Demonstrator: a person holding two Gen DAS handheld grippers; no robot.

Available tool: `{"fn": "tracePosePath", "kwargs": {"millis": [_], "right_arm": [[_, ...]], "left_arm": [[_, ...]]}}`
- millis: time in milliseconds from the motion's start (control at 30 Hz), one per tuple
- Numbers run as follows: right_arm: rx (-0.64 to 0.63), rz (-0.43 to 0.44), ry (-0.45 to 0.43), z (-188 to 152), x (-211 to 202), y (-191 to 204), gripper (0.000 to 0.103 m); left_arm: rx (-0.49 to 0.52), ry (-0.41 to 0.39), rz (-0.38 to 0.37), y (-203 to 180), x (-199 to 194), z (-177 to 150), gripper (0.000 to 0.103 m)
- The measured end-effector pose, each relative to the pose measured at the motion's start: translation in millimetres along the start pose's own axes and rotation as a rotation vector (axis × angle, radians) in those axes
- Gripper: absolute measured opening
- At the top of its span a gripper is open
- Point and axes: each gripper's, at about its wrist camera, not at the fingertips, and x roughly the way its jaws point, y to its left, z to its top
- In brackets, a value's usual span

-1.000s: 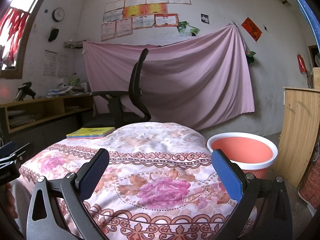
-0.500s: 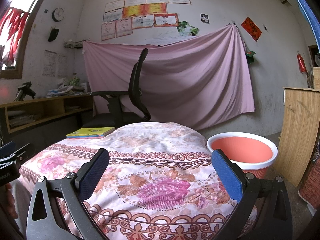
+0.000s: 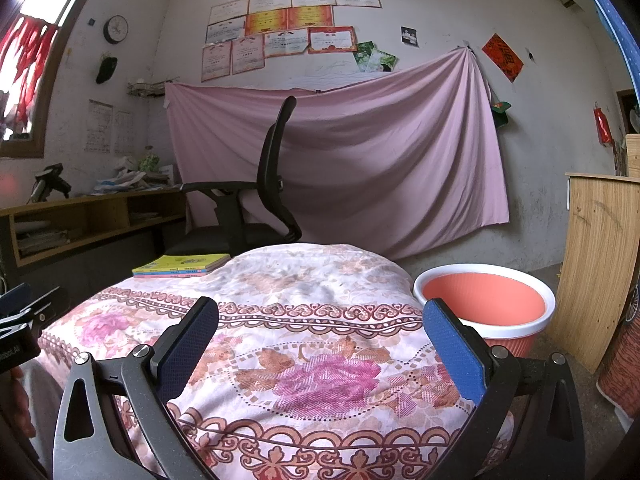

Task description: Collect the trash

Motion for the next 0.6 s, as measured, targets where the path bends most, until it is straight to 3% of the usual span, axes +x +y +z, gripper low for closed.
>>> {"fn": "tracePosePath", "kwargs": {"millis": [600], "right_arm": [[0.001, 0.000, 0.002, 1.6, 1.0, -0.7, 0.103]], "left_arm": [[0.017, 0.003, 0.014, 2.8, 3.4, -0.1, 0.102]]}}
